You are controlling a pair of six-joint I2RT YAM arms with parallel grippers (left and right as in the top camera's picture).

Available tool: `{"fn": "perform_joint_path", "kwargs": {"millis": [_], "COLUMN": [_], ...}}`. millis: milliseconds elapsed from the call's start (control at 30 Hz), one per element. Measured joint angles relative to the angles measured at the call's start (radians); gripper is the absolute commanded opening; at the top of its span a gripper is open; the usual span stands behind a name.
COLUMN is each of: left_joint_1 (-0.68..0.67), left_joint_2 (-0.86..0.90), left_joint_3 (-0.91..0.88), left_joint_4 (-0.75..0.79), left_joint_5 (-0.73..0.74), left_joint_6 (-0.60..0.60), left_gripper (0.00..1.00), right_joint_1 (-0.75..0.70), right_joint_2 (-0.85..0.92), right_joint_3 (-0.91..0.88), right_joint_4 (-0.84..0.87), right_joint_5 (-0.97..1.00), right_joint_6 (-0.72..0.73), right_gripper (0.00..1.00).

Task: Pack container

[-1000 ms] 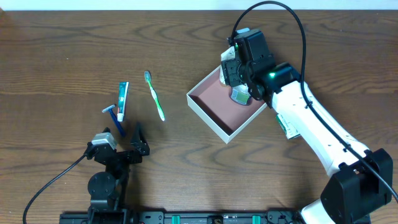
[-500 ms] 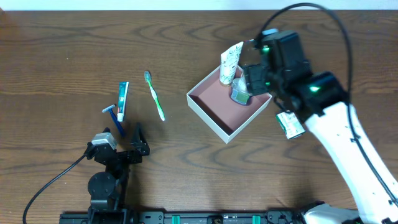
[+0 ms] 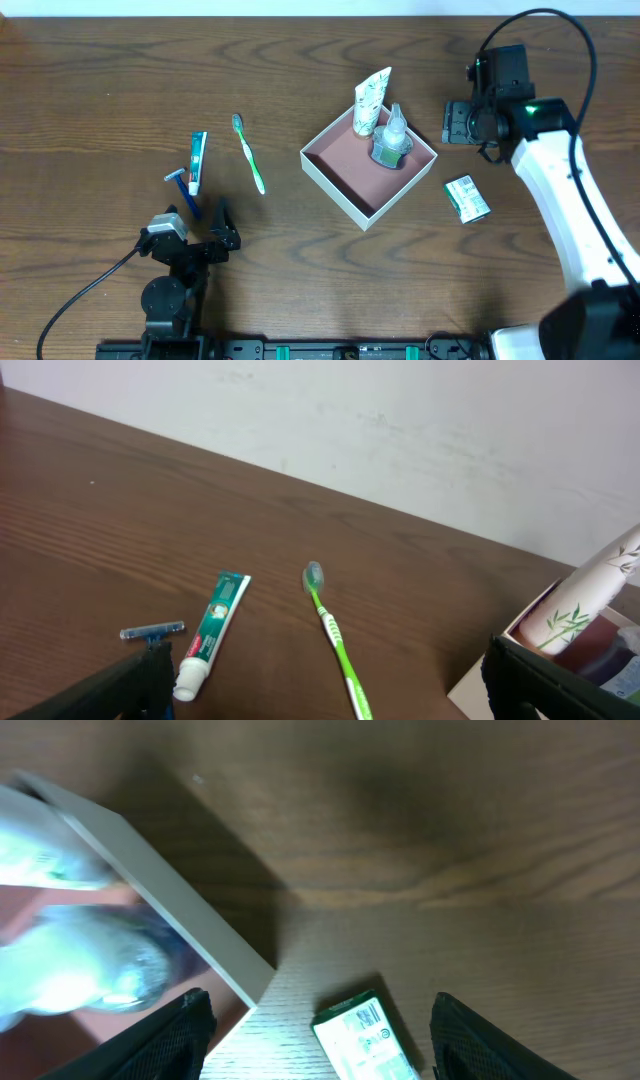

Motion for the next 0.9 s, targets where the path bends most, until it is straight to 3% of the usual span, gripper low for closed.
{"fn": "perform_joint_path", "kwargs": {"millis": [467, 900], "left_joint_1": [0.000, 0.000], "left_joint_2": [0.000, 0.000], "left_joint_3": [0.000, 0.000], "left_joint_4": [0.000, 0.000], "left_joint_5": [0.000, 0.000], "left_joint_6": [0.000, 0.000], "left_gripper": [0.98, 0.98], "right_joint_1": [-0.013, -0.004], "right_joint_2": [0.183, 0.217], "right_joint_3": [-0.005, -0.005], "right_joint_4": [0.062, -0.036], "right_joint_5": [-0.030, -0.099], "right_joint_6": [0.003, 0.007], "right_gripper": [0.71, 0.75]}}
